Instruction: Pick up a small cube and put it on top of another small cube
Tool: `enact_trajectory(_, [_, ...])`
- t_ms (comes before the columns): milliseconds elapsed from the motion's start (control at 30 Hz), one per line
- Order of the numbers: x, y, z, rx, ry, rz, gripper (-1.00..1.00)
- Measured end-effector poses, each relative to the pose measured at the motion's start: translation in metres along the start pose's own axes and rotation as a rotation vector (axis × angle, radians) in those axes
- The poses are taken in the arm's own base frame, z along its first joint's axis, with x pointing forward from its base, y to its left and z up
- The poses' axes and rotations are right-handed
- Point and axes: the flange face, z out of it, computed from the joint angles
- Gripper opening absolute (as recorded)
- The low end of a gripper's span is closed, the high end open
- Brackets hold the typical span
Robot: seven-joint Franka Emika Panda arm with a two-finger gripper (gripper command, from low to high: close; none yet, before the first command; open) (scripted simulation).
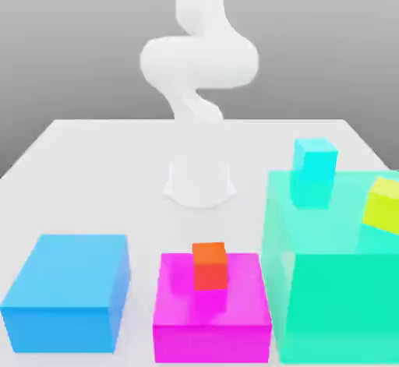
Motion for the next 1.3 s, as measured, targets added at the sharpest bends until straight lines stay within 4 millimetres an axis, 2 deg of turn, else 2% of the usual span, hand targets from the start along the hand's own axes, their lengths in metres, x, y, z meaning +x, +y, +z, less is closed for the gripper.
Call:
enact_trajectory(133, [0.003,0.031,0.067,-0.129,-0.017,-0.032,0.00])
enact_trajectory(267, [0.003,0.075,0.127,-0.242,-0.054,-0.051,0.00])
enact_trajectory(433, [-0.004,0.142,0.190,-0.361,-0.127,-0.062,0.00])
enact_trajectory(600, [-0.022,0.217,0.238,-0.451,-0.220,-0.058,0.00])
enact_trajectory(833, [-0.066,0.319,0.279,-0.517,-0.369,-0.029,0.00])
enact_trajectory(1067, [-0.129,0.402,0.295,-0.512,-0.516,0.026,0.00])
enact_trajectory(1100, [-0.139,0.411,0.295,-0.506,-0.534,0.035,0.00])
enact_trajectory(1167, [-0.146,0.420,0.300,-0.500,-0.543,0.044,0.00])
enact_trajectory(1300, [-0.154,0.424,0.315,-0.493,-0.542,0.039,0.00])
